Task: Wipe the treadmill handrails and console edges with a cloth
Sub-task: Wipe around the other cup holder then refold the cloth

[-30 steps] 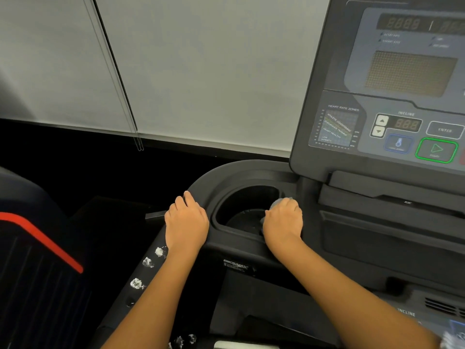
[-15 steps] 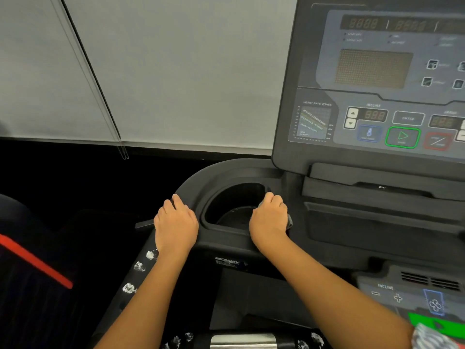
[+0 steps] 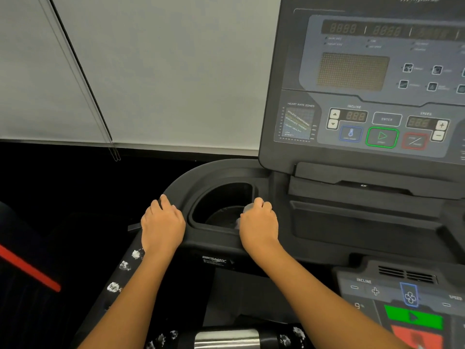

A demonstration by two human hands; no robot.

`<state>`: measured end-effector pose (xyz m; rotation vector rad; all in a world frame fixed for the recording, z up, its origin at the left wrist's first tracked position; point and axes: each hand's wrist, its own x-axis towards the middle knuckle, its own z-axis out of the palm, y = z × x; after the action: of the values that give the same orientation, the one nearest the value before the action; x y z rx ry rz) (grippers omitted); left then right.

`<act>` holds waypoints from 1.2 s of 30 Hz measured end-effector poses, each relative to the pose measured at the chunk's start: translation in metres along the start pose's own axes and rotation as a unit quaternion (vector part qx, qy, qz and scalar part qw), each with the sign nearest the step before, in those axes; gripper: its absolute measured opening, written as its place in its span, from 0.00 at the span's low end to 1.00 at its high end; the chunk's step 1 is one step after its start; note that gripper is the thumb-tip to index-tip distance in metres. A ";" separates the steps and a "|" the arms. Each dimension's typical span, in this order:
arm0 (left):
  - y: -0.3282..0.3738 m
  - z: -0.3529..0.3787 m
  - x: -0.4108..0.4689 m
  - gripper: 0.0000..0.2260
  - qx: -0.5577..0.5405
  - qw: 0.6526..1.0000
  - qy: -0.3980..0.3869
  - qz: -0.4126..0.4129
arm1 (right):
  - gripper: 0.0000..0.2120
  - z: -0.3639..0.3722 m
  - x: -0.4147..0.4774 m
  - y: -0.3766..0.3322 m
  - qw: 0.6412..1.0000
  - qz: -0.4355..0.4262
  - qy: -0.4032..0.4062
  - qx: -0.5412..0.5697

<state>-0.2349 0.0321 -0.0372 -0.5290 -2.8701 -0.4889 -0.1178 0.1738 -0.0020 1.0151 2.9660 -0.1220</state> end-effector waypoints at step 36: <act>0.081 -0.046 -0.006 0.17 -0.263 0.958 -0.098 -0.053 | 0.16 -0.022 0.073 0.064 0.921 -0.077 -0.057 0.379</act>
<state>-0.1932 0.0853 0.0274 -0.5230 -2.9484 -1.3069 -0.1364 0.2704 0.0134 0.7358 2.8961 -1.3568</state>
